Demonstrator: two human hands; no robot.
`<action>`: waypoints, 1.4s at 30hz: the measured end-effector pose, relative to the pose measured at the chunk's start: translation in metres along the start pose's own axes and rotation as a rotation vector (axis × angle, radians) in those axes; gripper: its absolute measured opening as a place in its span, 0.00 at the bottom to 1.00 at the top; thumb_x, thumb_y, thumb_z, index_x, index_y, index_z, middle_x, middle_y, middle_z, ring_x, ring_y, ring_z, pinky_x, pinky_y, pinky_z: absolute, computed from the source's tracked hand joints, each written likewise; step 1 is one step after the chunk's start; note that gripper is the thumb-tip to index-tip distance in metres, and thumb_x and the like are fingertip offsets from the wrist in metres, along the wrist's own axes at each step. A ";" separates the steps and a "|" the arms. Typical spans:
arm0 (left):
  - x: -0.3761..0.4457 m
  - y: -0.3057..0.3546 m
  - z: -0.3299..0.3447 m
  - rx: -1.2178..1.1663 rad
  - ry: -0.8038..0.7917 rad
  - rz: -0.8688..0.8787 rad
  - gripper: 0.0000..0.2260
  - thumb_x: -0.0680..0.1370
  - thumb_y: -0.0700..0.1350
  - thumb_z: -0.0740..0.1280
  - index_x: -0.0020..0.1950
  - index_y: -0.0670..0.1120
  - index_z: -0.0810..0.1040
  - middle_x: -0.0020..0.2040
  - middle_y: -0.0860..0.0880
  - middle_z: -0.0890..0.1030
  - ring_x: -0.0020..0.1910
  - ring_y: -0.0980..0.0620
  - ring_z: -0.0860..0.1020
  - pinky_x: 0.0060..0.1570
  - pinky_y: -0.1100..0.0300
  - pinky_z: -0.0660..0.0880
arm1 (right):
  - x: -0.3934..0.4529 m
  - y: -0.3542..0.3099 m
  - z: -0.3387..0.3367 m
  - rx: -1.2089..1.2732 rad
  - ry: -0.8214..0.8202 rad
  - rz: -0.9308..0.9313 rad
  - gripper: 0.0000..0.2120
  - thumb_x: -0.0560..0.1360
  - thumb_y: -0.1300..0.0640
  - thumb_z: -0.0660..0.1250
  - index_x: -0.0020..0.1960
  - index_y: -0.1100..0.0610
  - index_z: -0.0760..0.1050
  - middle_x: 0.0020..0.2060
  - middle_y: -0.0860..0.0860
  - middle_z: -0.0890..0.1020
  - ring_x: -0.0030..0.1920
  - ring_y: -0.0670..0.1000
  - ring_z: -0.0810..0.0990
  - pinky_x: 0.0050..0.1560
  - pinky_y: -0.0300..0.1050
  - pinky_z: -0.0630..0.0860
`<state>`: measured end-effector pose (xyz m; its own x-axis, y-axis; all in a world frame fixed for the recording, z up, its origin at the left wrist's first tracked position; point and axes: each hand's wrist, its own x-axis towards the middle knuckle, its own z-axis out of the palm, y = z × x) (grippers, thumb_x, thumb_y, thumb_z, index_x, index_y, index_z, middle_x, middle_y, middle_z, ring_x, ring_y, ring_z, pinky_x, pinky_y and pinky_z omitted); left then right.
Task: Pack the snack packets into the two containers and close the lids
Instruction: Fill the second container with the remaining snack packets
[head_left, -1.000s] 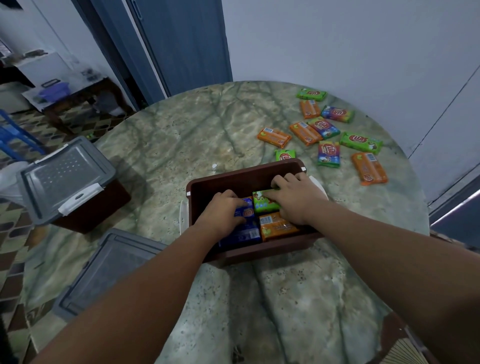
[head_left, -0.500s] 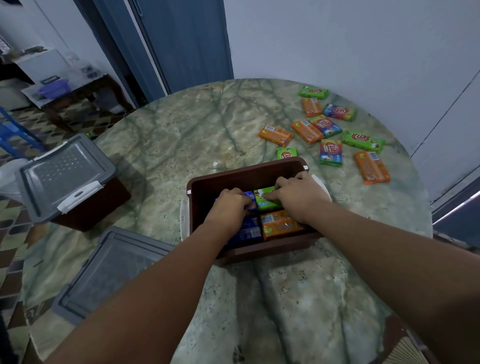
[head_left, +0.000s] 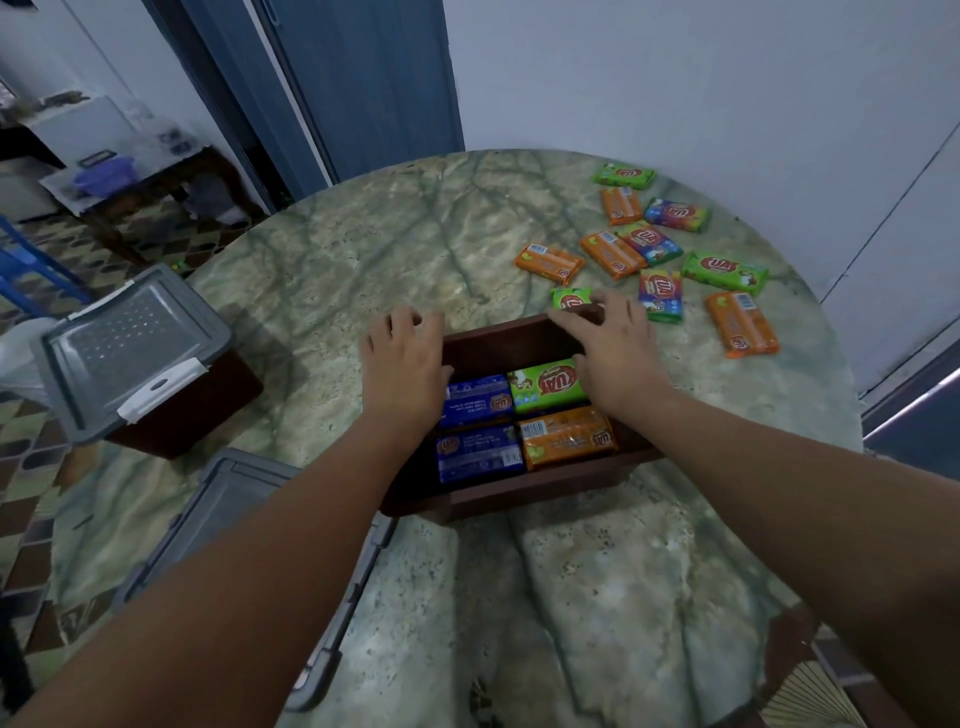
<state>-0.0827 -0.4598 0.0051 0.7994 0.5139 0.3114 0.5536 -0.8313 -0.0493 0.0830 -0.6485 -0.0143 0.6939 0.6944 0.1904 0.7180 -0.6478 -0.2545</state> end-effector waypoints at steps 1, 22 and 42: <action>0.002 -0.001 0.000 -0.001 -0.059 -0.021 0.24 0.75 0.53 0.74 0.68 0.50 0.72 0.63 0.45 0.72 0.61 0.43 0.70 0.59 0.48 0.71 | 0.001 0.001 0.001 0.004 -0.048 0.014 0.33 0.78 0.62 0.66 0.78 0.40 0.63 0.75 0.58 0.60 0.73 0.61 0.60 0.73 0.59 0.64; 0.051 -0.006 0.011 -0.085 -0.206 -0.047 0.10 0.79 0.40 0.68 0.59 0.48 0.77 0.54 0.46 0.77 0.56 0.42 0.73 0.43 0.51 0.73 | 0.038 0.012 0.007 0.069 -0.145 0.017 0.32 0.81 0.62 0.63 0.79 0.39 0.61 0.76 0.53 0.58 0.73 0.59 0.59 0.70 0.59 0.69; 0.115 0.231 -0.005 -0.409 -0.228 0.214 0.06 0.80 0.48 0.64 0.47 0.47 0.77 0.46 0.48 0.79 0.44 0.46 0.77 0.42 0.49 0.77 | 0.035 0.183 -0.032 0.347 0.029 0.430 0.17 0.78 0.50 0.67 0.66 0.52 0.77 0.60 0.58 0.79 0.61 0.60 0.77 0.61 0.53 0.74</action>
<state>0.1361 -0.5938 0.0345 0.9404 0.3188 0.1180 0.2722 -0.9141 0.3005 0.2400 -0.7529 -0.0241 0.9256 0.3777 0.0250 0.3129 -0.7264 -0.6119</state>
